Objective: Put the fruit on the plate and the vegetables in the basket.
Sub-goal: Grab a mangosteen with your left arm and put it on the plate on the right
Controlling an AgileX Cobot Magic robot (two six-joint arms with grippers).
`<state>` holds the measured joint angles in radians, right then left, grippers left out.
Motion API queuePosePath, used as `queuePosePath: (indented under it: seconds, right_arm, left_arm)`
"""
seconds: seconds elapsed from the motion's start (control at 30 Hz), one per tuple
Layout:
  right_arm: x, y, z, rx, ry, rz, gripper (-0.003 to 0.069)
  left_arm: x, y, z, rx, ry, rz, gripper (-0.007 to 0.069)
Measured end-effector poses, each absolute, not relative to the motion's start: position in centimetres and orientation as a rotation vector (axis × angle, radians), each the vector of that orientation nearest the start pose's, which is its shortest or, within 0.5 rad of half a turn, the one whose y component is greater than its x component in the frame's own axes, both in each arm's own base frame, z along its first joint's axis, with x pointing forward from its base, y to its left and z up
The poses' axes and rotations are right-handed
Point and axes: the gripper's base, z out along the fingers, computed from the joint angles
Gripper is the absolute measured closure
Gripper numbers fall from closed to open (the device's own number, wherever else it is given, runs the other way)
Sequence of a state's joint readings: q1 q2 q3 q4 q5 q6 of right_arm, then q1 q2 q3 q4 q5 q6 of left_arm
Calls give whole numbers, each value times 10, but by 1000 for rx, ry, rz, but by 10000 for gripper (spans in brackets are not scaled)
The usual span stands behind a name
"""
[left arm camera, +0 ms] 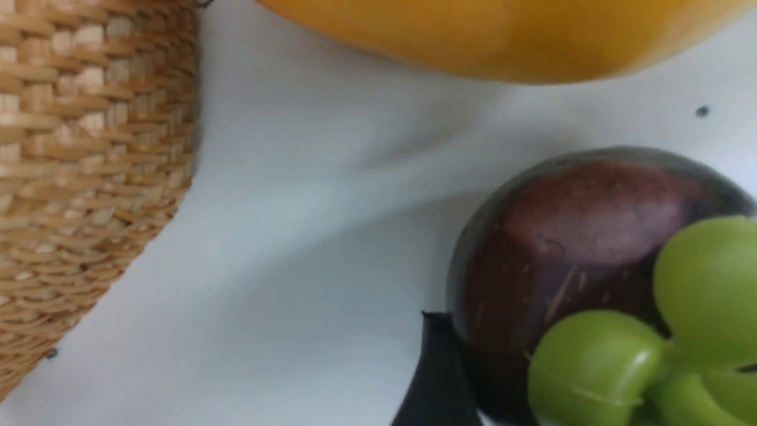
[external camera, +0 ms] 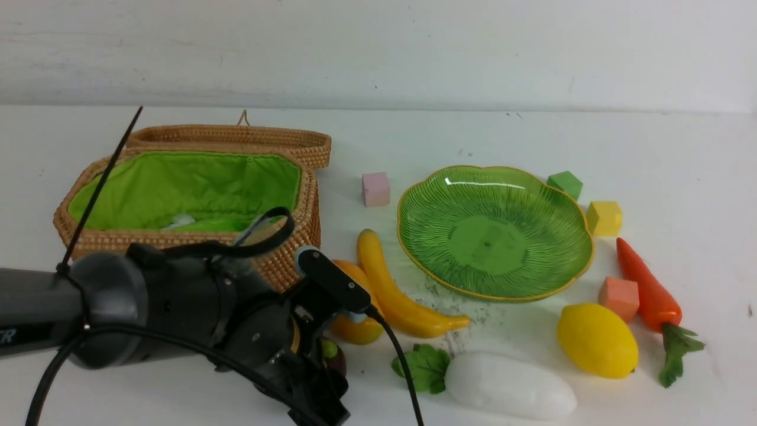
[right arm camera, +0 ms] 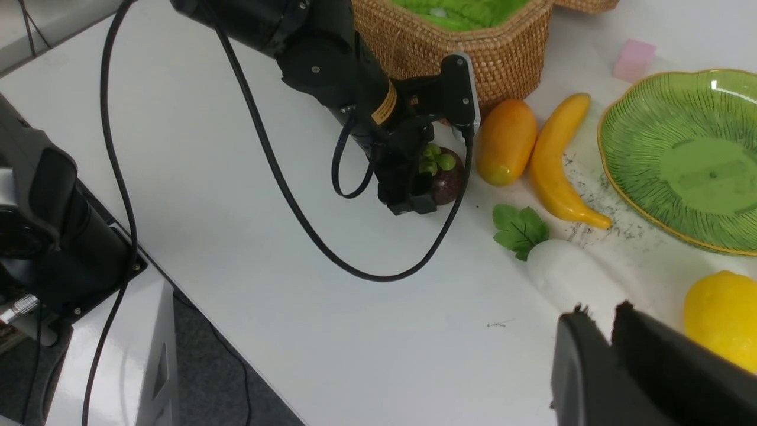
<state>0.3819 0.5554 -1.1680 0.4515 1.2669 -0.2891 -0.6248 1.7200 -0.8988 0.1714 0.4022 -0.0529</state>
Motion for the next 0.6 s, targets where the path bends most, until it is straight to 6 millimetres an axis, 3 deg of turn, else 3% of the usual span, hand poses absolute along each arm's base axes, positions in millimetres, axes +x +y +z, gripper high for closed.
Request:
queuePosePath:
  seconds: [0.43, 0.5, 0.6]
  right_arm:
    - [13, 46, 441, -796, 1952, 595, 580]
    - [13, 46, 441, -796, 1952, 595, 580]
    - [13, 46, 441, -796, 1952, 595, 580]
  left_arm:
    - [258, -177, 166, 947, 2598, -35, 92]
    - [253, -174, 173, 944, 2625, -22, 92]
    - [243, -167, 198, 897, 2630, -50, 92]
